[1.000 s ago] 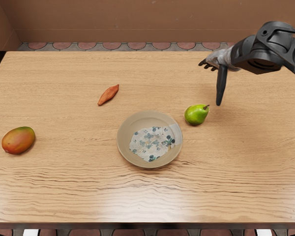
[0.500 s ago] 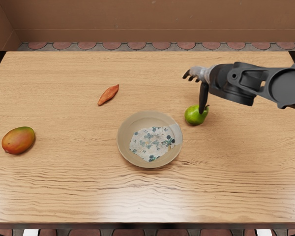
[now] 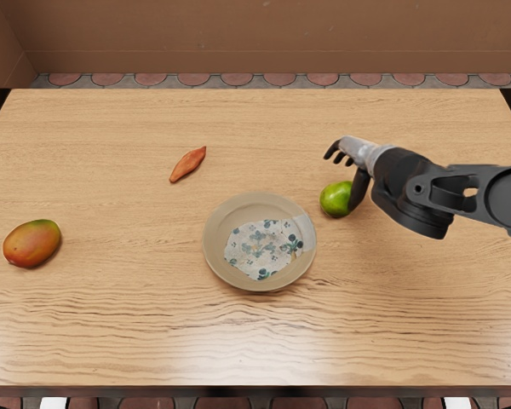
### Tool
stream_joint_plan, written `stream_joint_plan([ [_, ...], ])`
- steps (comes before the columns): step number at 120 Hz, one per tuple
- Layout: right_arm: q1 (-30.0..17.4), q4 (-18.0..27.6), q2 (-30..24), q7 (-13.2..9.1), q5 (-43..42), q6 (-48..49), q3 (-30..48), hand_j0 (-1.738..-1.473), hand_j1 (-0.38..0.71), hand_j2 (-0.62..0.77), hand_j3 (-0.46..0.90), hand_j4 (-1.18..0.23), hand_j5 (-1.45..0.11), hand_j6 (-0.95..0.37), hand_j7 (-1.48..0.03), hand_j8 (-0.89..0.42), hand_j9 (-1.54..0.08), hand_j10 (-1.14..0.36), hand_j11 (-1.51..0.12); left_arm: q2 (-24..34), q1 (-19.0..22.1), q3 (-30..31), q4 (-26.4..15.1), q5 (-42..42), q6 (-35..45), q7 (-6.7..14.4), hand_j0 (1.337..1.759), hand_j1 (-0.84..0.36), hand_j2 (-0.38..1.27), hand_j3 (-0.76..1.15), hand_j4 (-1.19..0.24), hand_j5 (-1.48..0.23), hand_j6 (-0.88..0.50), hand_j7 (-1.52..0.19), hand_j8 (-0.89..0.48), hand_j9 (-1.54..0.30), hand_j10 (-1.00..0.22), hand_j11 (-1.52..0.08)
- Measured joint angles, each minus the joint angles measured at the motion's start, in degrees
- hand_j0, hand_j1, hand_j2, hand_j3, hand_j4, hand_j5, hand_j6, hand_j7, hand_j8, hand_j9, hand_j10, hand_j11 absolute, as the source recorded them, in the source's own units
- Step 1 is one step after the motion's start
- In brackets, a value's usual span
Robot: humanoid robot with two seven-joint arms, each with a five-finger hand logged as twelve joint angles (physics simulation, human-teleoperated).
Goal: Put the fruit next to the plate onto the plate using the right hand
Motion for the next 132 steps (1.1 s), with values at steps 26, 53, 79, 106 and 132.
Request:
stream_joint_plan([
  [26, -1.2, 1.1, 1.1, 0.0, -1.5, -3.6, -0.6, -1.658, 0.02, -0.06, 0.0, -0.31, -0.4, -0.31, -0.4, -0.31, -0.4, -0.31, -0.4, 0.0, 0.1, 0.0, 0.0, 0.0, 0.0, 0.0, 1.658, 0.32, 0.0, 0.0, -0.02, -0.03, -0.02, -0.03, -0.02, -0.03, -0.02, -0.03],
  [53, -2.3, 1.6, 1.1, 0.0, -1.7, -4.2, -0.7, -1.658, 0.02, -0.06, 0.0, -0.31, -0.4, -0.31, -0.4, -0.31, -0.4, -0.31, -0.4, 0.0, 0.1, 0.0, 0.0, 0.0, 0.0, 0.0, 1.658, 0.32, 0.0, 0.0, -0.02, -0.03, -0.02, -0.03, -0.02, -0.03, -0.02, -0.03],
  [79, -3.9, 0.3, 1.2, 0.0, -2.2, -4.7, -0.8, -1.658, 0.03, -0.06, 0.0, -0.32, -0.42, -0.32, -0.42, -0.32, -0.42, -0.32, -0.42, 0.0, 0.1, 0.0, 0.0, 0.0, 0.0, 0.0, 1.658, 0.32, 0.0, 0.0, -0.02, -0.03, -0.02, -0.03, -0.02, -0.03, -0.02, -0.03],
  [106, -4.6, -0.4, 1.3, 0.0, -2.5, -5.0, -0.7, -1.658, 0.07, -0.07, 0.0, -0.35, -0.46, -0.35, -0.46, -0.35, -0.46, -0.35, -0.46, 0.0, 0.1, 0.0, 0.0, 0.0, 0.0, 0.0, 1.658, 0.32, 0.0, 0.0, -0.02, -0.03, -0.02, -0.03, -0.02, -0.03, -0.02, -0.03],
  [132, -4.8, -0.5, 1.4, 0.0, -2.6, -5.0, -0.7, -1.658, 0.09, -0.07, 0.0, -0.37, -0.48, -0.37, -0.48, -0.37, -0.48, -0.37, -0.48, 0.0, 0.1, 0.0, 0.0, 0.0, 0.0, 0.0, 1.658, 0.32, 0.0, 0.0, -0.02, -0.03, -0.02, -0.03, -0.02, -0.03, -0.02, -0.03],
])
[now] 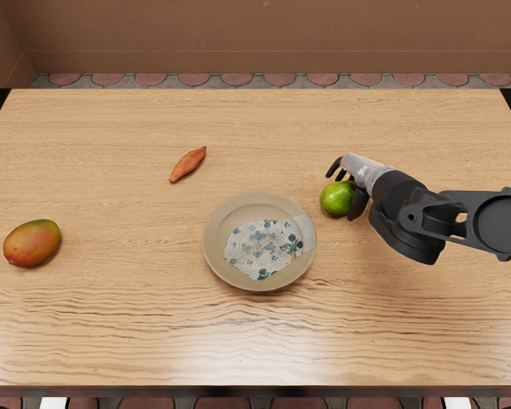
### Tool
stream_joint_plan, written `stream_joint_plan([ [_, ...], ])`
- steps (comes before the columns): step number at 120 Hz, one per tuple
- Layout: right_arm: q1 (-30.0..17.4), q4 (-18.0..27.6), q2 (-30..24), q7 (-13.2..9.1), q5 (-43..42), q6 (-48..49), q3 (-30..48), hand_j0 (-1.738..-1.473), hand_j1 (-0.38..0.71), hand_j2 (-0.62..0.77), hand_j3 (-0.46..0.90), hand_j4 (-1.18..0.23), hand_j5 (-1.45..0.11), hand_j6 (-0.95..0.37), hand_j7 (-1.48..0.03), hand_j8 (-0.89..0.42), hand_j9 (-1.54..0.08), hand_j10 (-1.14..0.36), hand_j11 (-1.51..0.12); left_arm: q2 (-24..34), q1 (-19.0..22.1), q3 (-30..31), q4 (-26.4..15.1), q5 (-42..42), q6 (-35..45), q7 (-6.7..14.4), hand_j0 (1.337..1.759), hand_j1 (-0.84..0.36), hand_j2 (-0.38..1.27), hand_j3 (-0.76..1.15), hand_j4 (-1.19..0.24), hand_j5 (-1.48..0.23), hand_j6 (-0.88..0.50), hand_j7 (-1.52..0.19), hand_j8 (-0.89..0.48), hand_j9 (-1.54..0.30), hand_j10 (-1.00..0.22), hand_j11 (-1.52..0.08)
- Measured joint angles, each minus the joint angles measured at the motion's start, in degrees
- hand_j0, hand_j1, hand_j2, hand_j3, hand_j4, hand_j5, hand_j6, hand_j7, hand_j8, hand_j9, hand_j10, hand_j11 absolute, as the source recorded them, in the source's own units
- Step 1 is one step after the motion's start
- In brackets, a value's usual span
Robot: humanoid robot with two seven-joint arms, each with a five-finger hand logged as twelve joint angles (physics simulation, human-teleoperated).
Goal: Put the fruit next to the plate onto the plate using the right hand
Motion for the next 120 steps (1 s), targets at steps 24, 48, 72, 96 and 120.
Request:
stream_joint_plan([
  [24, 0.2, -0.1, 0.9, 0.0, 0.0, 0.0, 0.0, -1.658, 0.14, -0.06, 0.0, -0.42, -0.54, -0.42, -0.54, -0.42, -0.54, -0.42, -0.54, 0.0, 0.0, 0.0, 0.0, 0.0, 0.0, 0.0, 1.658, 0.32, 0.0, 0.0, -0.02, -0.03, -0.02, -0.03, -0.02, -0.03, -0.02, -0.03],
  [48, 0.3, -0.2, 1.6, -0.1, -0.1, 0.1, 0.1, -1.655, 0.18, -0.07, 0.0, -0.47, -0.59, -0.39, -0.59, -0.43, -0.59, -0.47, -0.59, 0.0, 0.0, 0.0, 0.0, 0.0, 0.0, 0.0, 1.658, 0.32, 0.0, 0.0, -0.02, -0.03, -0.02, -0.03, -0.02, -0.03, -0.02, -0.03],
  [72, 0.4, -0.2, 1.7, -0.1, 0.1, 0.2, 0.2, -1.652, 0.19, -0.02, 0.0, -0.52, -0.7, -0.36, -0.68, -0.4, -0.69, -0.52, -0.69, 0.0, 0.0, 0.0, 0.0, 0.0, 0.0, 0.0, 1.658, 0.32, 0.0, 0.0, -0.02, -0.03, -0.02, -0.03, -0.02, -0.03, -0.02, -0.03],
  [96, 0.5, -0.2, 1.6, 0.0, 0.0, 0.3, 0.3, -1.652, 0.21, 0.12, 0.0, -0.55, -0.77, -0.36, -0.77, -0.4, -0.77, -0.58, -0.77, 0.0, 0.0, 0.0, 0.0, 0.0, 0.0, 0.0, 1.658, 0.32, 0.0, 0.0, -0.02, -0.03, -0.02, -0.03, -0.02, -0.03, -0.02, -0.03],
  [120, 0.4, -0.1, 1.4, 0.1, 0.1, 0.4, 0.5, -1.652, 0.2, 0.2, 0.0, -0.56, -0.84, -0.37, -0.83, -0.4, -0.84, -0.61, -0.85, 0.0, 0.0, 0.0, 0.0, 0.0, 0.0, 0.0, 1.658, 0.32, 0.0, 0.0, -0.02, -0.03, -0.02, -0.03, -0.02, -0.03, -0.02, -0.03],
])
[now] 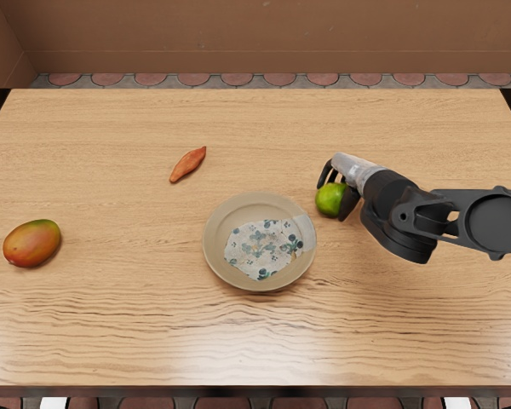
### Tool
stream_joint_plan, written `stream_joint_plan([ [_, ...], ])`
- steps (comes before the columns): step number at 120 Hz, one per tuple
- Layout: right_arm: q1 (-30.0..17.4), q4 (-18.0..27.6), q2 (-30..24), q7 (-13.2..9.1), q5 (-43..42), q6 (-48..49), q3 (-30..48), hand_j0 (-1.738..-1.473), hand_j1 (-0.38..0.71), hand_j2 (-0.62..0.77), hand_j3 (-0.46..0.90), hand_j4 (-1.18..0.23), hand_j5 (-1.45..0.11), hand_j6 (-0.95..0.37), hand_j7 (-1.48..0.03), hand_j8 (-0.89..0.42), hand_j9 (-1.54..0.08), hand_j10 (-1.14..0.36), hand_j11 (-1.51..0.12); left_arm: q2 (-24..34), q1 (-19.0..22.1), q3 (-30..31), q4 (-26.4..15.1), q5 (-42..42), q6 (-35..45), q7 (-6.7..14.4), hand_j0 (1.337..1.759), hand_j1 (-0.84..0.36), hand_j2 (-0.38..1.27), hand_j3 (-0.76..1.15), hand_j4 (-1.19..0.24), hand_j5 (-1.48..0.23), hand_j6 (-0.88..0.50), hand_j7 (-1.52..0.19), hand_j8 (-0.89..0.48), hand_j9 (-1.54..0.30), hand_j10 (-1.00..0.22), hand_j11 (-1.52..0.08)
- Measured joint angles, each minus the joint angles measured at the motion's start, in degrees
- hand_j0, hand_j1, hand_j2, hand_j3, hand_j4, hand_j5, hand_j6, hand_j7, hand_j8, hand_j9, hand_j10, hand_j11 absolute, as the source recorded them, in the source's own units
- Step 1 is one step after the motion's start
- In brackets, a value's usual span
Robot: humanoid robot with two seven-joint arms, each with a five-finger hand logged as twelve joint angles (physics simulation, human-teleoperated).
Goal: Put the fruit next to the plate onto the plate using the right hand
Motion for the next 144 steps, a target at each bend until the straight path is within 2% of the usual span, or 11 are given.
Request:
stream_joint_plan([
  [42, -0.2, 1.8, -3.3, 0.0, 0.8, 0.6, 0.8, -1.655, 0.24, 0.25, 0.0, -0.47, -0.98, -0.31, -0.89, -0.34, -0.96, -0.53, -0.98, 0.0, 0.0, 0.0, 0.0, 0.0, 0.0, 0.0, 1.658, 0.32, 0.0, 0.0, -0.02, -0.03, -0.02, -0.03, -0.02, -0.03, -0.02, -0.03],
  [59, -0.3, 4.2, -6.2, 0.0, 1.1, 2.6, 4.3, -1.657, 0.26, 0.27, 0.0, -0.44, -1.01, -0.29, -0.9, -0.32, -0.98, -0.5, -1.01, 0.0, 0.0, 0.0, 0.0, 0.0, 0.0, 0.0, 1.658, 0.32, 0.0, 0.0, -0.02, -0.03, -0.02, -0.03, -0.02, -0.03, -0.02, -0.03],
  [84, -0.1, 6.1, -7.6, 0.0, 1.6, 6.5, 10.1, -1.658, 0.27, 0.27, 0.0, -0.43, -1.03, -0.28, -0.91, -0.3, -0.99, -0.48, -1.02, 0.0, 0.1, 0.0, 0.0, 0.0, 0.0, 0.0, 1.658, 0.32, 0.0, 0.0, -0.02, -0.03, -0.02, -0.03, -0.02, -0.03, -0.02, -0.03],
  [112, 0.1, 7.7, -7.2, 0.0, 3.1, 8.6, 13.7, -1.658, 0.27, 0.28, 0.0, -0.42, -1.04, -0.28, -0.91, -0.29, -0.99, -0.48, -1.03, 0.0, 0.2, -0.1, 0.0, 0.1, 0.0, 0.0, 1.658, 0.32, 0.0, 0.0, -0.02, -0.03, -0.02, -0.03, -0.02, -0.03, -0.02, -0.03],
  [144, 1.8, 7.9, -1.8, 0.0, 5.7, 9.4, 15.7, -1.658, 0.28, 0.28, 0.0, -0.42, -1.05, -0.27, -0.91, -0.29, -1.0, -0.47, -1.03, 0.0, 0.7, -0.1, 0.0, 0.1, 0.0, 0.0, 1.658, 0.32, 0.0, 0.0, -0.02, -0.03, -0.02, -0.03, -0.02, -0.03, -0.02, -0.03],
])
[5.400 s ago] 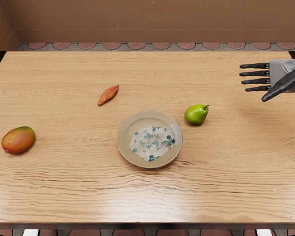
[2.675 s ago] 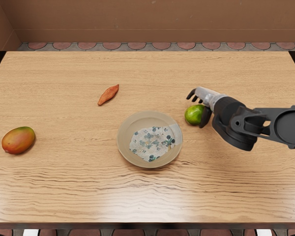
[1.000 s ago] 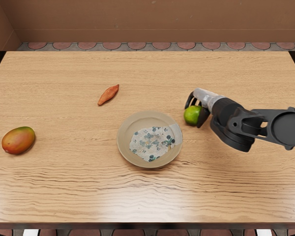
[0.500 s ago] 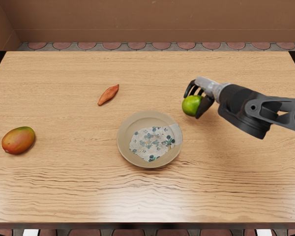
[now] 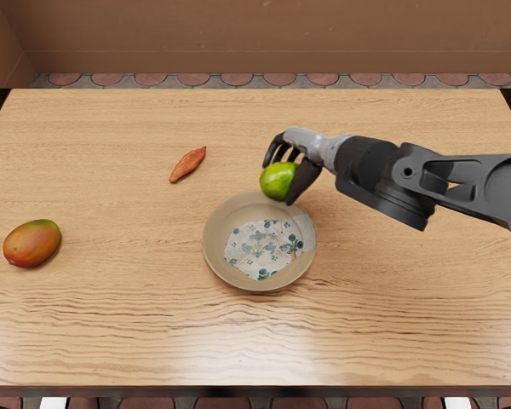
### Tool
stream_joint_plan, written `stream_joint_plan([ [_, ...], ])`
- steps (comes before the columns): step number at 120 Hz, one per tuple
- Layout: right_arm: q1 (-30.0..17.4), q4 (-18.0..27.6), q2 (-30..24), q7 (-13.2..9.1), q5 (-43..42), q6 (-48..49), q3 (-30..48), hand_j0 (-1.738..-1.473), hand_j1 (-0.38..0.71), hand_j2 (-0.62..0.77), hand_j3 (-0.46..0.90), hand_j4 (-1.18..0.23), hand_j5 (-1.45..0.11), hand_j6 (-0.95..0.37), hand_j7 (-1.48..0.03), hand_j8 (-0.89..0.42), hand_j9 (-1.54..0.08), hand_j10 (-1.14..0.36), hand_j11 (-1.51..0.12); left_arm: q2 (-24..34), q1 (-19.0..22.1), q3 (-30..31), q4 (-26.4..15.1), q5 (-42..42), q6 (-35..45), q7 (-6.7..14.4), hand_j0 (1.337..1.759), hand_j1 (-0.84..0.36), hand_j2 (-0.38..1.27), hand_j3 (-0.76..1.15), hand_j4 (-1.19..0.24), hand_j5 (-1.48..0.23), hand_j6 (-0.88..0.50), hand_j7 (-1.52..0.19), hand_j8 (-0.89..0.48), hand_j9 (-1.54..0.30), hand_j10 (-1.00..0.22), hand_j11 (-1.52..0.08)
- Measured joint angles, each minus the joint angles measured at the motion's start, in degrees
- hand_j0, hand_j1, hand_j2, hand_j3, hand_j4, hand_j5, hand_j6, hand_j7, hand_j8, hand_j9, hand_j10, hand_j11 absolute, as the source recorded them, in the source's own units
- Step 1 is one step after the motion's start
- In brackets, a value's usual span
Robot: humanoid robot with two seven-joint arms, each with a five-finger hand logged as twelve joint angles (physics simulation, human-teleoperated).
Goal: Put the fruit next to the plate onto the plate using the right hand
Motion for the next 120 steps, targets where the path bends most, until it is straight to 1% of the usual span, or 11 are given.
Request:
stream_joint_plan([
  [13, 0.7, 0.1, 1.8, 0.0, 1.5, 0.9, 0.3, -1.658, 0.28, 0.29, 0.0, -0.41, -1.05, -0.27, -0.91, -0.28, -1.0, -0.48, -1.03, 0.0, 0.3, 0.0, 0.0, 0.0, 0.0, 0.0, 1.658, 0.32, 0.0, 0.0, -0.02, -0.03, -0.02, -0.03, -0.02, -0.03, -0.02, -0.03],
  [40, 0.9, 0.3, 3.7, 0.0, 3.6, 3.7, 0.9, -1.658, 0.28, 0.29, 0.0, -0.41, -1.05, -0.27, -0.91, -0.28, -1.0, -0.48, -1.03, 0.0, 0.5, 0.0, 0.0, 0.0, 0.0, 0.0, 1.658, 0.32, 0.0, 0.0, -0.02, -0.03, -0.02, -0.03, -0.02, -0.03, -0.02, -0.03],
  [79, 0.3, 2.8, 4.3, 0.0, 5.4, 4.6, 1.2, -1.658, 0.27, 0.27, 0.0, -0.42, -1.04, -0.28, -0.91, -0.28, -0.99, -0.48, -1.03, 0.0, 0.5, 0.0, 0.0, 0.0, 0.0, 0.0, 1.658, 0.32, 0.0, 0.0, -0.02, -0.03, -0.02, -0.03, -0.02, -0.03, -0.02, -0.03],
  [81, 0.3, 2.8, 4.3, 0.0, 5.4, 4.6, 1.2, -1.658, 0.27, 0.26, 0.0, -0.43, -1.02, -0.28, -0.88, -0.29, -0.97, -0.49, -1.0, 0.0, 0.5, 0.0, 0.0, 0.0, 0.0, 0.0, 1.658, 0.32, 0.0, 0.0, -0.02, -0.03, -0.02, -0.03, -0.02, -0.03, -0.02, -0.03],
  [82, 0.3, 2.9, 4.3, 0.0, 5.4, 4.5, 1.2, -1.658, 0.24, 0.25, 0.0, -0.41, -0.98, -0.27, -0.85, -0.28, -0.93, -0.49, -0.97, 0.0, 0.5, 0.0, 0.0, 0.0, 0.0, 0.0, 1.658, 0.32, 0.0, 0.0, -0.02, -0.03, -0.02, -0.03, -0.02, -0.03, -0.02, -0.03],
  [90, 0.2, 3.1, 4.2, 0.0, 5.1, 4.2, 1.4, -1.658, 0.08, 0.18, 0.0, -0.3, -0.71, -0.2, -0.61, -0.2, -0.67, -0.35, -0.7, 0.0, 0.5, 0.0, 0.0, 0.0, 0.0, 0.0, 1.658, 0.32, 0.0, 0.0, -0.02, -0.03, -0.02, -0.03, -0.02, -0.03, -0.02, -0.03],
  [99, 0.2, 3.3, 4.2, 0.0, 5.0, 4.1, 1.5, -1.658, -0.05, 0.13, 0.0, -0.21, -0.49, -0.14, -0.43, -0.14, -0.47, -0.25, -0.48, 0.0, 0.5, 0.0, 0.0, 0.0, 0.0, 0.0, 1.658, 0.32, 0.0, 0.0, -0.02, -0.03, -0.02, -0.03, -0.02, -0.03, -0.02, -0.03],
  [109, 0.1, 3.4, 4.2, 0.0, 5.0, 4.2, 1.5, -1.658, -0.15, 0.08, 0.0, -0.14, -0.33, -0.09, -0.28, -0.09, -0.31, -0.16, -0.32, 0.0, 0.5, 0.0, 0.0, 0.0, 0.0, 0.0, 1.658, 0.32, 0.0, 0.0, -0.02, -0.03, -0.02, -0.03, -0.02, -0.03, -0.02, -0.03],
  [120, 0.0, 3.6, 4.0, 0.0, 5.0, 4.2, 1.9, -1.658, -0.22, 0.05, 0.0, -0.09, -0.21, -0.06, -0.18, -0.06, -0.2, -0.1, -0.2, 0.0, 0.5, 0.0, 0.0, 0.0, 0.0, 0.0, 1.658, 0.32, 0.0, 0.0, -0.02, -0.03, -0.02, -0.03, -0.02, -0.03, -0.02, -0.03],
])
